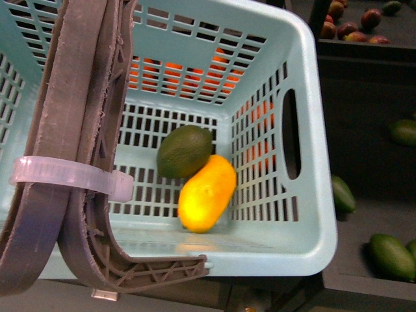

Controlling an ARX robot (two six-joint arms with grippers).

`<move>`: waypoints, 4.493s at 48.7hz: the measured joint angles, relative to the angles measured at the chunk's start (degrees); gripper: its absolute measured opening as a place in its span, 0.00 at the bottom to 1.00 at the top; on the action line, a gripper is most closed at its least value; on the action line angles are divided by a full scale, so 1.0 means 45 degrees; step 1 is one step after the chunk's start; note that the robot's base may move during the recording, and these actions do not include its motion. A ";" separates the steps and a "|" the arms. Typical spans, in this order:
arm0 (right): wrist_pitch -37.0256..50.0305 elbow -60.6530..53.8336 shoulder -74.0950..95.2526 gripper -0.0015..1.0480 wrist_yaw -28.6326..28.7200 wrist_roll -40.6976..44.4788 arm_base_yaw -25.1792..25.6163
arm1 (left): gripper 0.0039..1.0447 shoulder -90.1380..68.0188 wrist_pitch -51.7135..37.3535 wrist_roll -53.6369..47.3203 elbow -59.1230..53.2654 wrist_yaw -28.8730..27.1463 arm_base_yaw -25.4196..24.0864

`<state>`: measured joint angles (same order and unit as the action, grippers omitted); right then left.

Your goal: Pick mango and avocado into basket

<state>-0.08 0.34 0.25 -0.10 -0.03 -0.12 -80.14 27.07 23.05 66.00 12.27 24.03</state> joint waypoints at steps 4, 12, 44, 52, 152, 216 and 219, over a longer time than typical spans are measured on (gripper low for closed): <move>0.0005 -0.0005 0.0005 0.93 0.0044 0.0005 0.0000 | 0.09 0.0024 0.0000 0.0005 0.0000 -0.0087 -0.0010; -0.0010 -0.0005 0.0000 0.93 0.0039 0.0010 0.0000 | 0.09 0.0029 0.0010 -0.0029 0.0000 -0.0301 -0.0170; -0.0010 -0.0005 0.0000 0.93 0.0044 0.0019 0.0019 | 0.09 0.0024 0.0000 -0.0063 0.0005 -0.0083 -0.0112; -0.0010 -0.0005 0.0000 0.93 0.0136 0.0019 0.0044 | 0.09 0.0024 0.0000 -0.0073 0.0005 -0.0053 -0.0146; -0.0010 -0.0010 0.0000 0.93 0.0053 0.0015 0.0044 | 0.09 -1.6903 -0.2370 1.4256 1.7860 -0.4517 -0.3512; -0.0010 -0.0005 0.0000 0.93 0.0053 0.0015 0.0044 | 0.93 0.0860 -0.4075 0.5474 -0.0131 -0.0695 -1.2308; -0.0010 -0.0010 0.0000 0.93 0.0058 0.0019 0.0044 | 0.93 0.0976 -0.4075 0.4862 -0.0131 -0.0661 -1.2473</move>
<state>-0.12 0.30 0.25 0.16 0.05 0.08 -75.75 8.73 44.93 65.41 9.30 -32.10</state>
